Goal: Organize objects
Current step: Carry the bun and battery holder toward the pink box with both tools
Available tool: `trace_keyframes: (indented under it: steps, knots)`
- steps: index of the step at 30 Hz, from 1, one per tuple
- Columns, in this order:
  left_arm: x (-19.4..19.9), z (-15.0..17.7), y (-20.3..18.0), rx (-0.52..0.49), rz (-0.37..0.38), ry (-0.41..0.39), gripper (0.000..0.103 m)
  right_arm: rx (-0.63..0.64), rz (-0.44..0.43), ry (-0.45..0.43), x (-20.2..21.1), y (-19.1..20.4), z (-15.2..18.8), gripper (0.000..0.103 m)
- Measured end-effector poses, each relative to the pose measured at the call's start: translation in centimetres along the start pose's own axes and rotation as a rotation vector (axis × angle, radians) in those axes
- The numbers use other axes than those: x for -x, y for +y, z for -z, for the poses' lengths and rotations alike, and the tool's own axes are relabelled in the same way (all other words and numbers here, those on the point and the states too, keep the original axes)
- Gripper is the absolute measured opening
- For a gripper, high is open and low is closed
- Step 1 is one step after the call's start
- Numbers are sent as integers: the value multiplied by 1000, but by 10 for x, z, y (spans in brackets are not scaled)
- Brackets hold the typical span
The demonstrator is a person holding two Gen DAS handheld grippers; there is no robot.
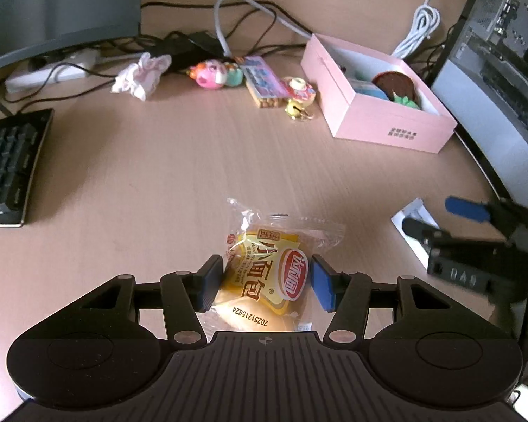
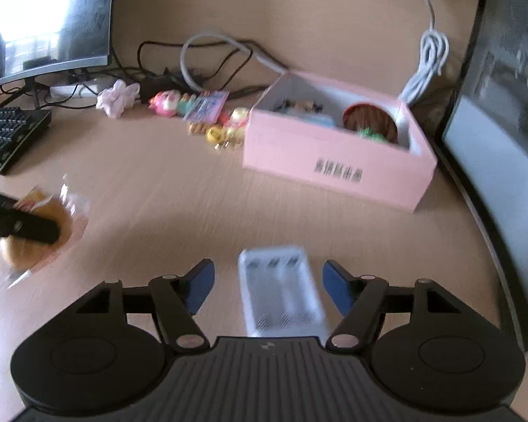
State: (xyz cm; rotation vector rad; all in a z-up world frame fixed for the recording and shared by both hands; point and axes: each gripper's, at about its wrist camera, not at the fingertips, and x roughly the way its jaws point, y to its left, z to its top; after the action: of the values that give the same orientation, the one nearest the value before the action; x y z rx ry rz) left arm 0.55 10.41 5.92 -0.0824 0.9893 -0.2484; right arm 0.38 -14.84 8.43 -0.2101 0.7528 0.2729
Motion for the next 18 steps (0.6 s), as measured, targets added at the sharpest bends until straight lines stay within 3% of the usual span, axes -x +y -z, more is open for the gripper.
trace_keyframes:
  steps: [4, 5, 6, 9, 14, 18]
  knots:
    - [-1, 4, -4, 26, 45, 24, 59, -57, -61, 80, -14, -24, 2, 68]
    - [-2, 5, -6, 25, 52, 27, 59, -72, -77, 96, -16, -28, 4, 56]
    - [-2, 4, -8, 25, 53, 28, 59, -80, -83, 100, -16, -29, 6, 51]
    - [-2, -8, -14, 43, 58, 3, 59, -77, -96, 105, -10, -30, 5, 47]
    - [4, -67, -42, 39, 106, -137, 59, -65, -127, 41, 24, -46, 0, 47]
    - [-17, -124, -78, 1, 127, -240, 59, -72, -102, -44, 49, -67, -7, 47]
